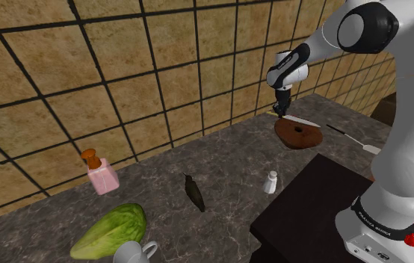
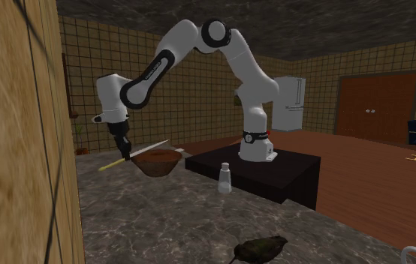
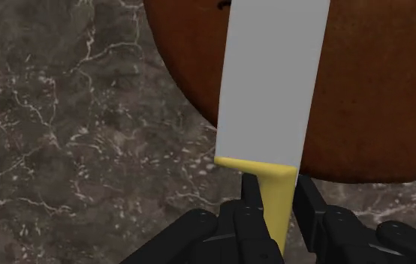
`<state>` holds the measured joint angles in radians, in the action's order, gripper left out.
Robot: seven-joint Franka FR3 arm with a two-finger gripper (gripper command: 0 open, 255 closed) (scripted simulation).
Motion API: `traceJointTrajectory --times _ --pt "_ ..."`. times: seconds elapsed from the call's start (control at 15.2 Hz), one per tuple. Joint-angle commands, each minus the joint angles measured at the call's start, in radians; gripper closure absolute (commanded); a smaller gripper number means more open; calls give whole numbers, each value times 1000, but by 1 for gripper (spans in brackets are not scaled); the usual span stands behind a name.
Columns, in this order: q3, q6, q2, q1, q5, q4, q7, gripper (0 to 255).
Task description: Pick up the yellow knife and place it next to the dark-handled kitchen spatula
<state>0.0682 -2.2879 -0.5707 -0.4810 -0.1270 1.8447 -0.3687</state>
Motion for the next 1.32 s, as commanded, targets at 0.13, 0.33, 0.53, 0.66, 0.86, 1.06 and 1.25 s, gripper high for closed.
traceJointTrajectory --times 0.13,0.33,0.53,0.66,0.86,1.06,1.25 --pt "18 14 -40 -65 5 -60 -83 255" --pt "28 30 -75 -113 10 -120 -144 255" --pt "38 52 -117 -162 16 -192 -204 255" --pt "42 71 -149 -194 21 -248 -243 255" --pt "48 105 -205 -243 29 -346 -300 255" --pt "53 149 -271 -292 37 -463 -355 255" --pt "55 205 -353 -341 46 -609 -407 255"
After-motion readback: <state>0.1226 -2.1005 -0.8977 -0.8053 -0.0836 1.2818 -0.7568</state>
